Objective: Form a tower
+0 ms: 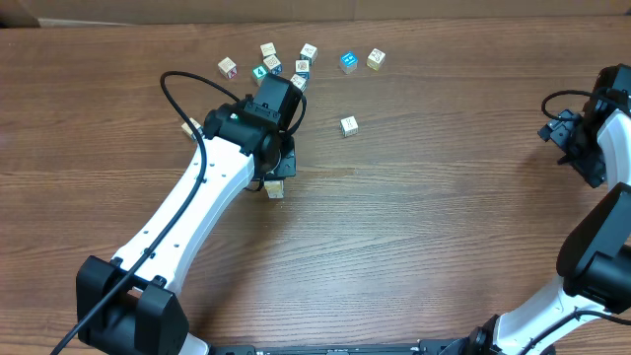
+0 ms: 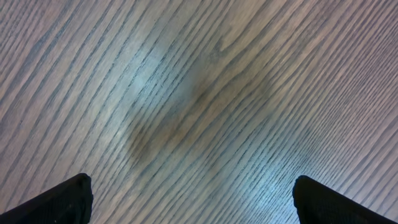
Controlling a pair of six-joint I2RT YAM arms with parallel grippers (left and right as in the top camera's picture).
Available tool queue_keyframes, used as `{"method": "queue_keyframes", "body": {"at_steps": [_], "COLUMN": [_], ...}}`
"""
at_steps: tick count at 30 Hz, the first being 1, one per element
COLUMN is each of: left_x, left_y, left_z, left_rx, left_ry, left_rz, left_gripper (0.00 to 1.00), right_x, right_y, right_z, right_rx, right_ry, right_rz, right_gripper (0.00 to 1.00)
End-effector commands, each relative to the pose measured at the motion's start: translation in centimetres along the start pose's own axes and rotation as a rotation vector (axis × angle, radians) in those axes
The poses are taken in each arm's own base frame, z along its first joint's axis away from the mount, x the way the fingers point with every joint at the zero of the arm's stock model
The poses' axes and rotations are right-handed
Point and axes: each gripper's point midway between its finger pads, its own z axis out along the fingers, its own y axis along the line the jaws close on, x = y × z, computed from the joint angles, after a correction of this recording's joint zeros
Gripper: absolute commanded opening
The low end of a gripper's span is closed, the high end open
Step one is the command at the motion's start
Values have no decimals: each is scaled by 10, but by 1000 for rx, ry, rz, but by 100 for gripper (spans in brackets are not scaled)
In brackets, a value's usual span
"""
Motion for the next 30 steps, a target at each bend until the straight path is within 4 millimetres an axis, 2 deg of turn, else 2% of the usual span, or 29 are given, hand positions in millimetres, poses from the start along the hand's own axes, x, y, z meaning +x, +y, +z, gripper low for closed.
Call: {"method": "queue_keyframes", "body": {"at_steps": [1,10,30], "left_x": [5,5,-2], "left_y": [3,1,2], "left_z": [9,21,22], "left_rx": [-22,-12,-22], "left_ry": [9,-12,-40], "left_rz": [28,25,22], "left_gripper": [4,4,6], "right_x": [-12,-12,-12], "right_y": [0,0,0], "right_z": [-14,-14,-14], "right_rx": [-16,-16,-16], "right_ry": [-46,-46,-46], "right_rz": [10,10,10], "right_gripper": [100,100,100]}}
